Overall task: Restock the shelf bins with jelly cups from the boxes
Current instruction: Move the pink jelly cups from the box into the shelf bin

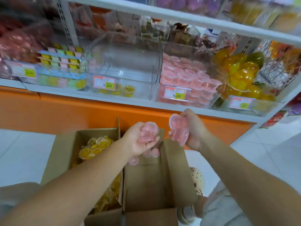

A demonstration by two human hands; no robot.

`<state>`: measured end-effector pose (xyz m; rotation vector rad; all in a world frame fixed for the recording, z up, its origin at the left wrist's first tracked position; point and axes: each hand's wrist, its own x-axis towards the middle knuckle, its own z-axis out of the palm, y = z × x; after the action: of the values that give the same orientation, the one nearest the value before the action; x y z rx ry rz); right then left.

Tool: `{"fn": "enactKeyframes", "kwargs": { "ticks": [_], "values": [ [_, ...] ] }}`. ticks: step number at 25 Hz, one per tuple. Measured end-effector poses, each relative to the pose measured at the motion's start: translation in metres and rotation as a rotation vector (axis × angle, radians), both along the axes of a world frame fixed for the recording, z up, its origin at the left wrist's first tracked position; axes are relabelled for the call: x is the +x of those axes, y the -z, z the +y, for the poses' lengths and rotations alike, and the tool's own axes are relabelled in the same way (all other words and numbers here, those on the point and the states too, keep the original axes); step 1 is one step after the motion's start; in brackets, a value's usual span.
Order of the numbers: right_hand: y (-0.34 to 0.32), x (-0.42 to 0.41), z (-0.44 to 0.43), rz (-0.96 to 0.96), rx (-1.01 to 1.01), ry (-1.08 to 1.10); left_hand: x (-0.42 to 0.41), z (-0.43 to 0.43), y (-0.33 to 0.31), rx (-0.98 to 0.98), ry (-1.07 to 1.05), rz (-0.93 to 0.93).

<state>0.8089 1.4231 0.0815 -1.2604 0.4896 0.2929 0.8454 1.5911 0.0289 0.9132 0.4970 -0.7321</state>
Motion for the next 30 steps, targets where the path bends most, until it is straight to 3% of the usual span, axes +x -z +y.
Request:
{"fn": "enactKeyframes", "kwargs": {
  "ticks": [4,8,13,18,21,24,26,30],
  "values": [
    [-0.034,0.012,0.000,-0.003,-0.078,-0.116,0.007,0.018,-0.044,0.029,0.124,-0.058],
    [-0.044,0.025,0.010,-0.144,-0.139,-0.214,0.013,0.021,-0.074,-0.043,0.161,-0.096],
    [-0.042,0.034,0.016,-0.340,-0.266,-0.259,0.022,0.016,-0.080,-0.118,0.135,-0.137],
    [-0.050,0.034,0.015,-0.362,-0.449,-0.321,0.033,0.012,-0.080,-0.079,0.144,-0.221],
    [-0.057,0.042,0.012,-0.283,-0.360,-0.215,0.040,0.009,-0.085,-0.122,0.074,-0.287],
    [-0.062,0.054,0.011,-0.122,-0.398,-0.095,0.049,0.003,-0.088,-0.086,-0.026,-0.402],
    [-0.074,0.063,0.003,-0.152,-0.433,-0.043,0.053,-0.002,-0.093,-0.095,-0.046,-0.452],
    [-0.127,0.099,-0.039,-0.319,-0.818,0.186,0.059,-0.006,-0.099,-0.189,-0.119,-0.443]
  ]
}}
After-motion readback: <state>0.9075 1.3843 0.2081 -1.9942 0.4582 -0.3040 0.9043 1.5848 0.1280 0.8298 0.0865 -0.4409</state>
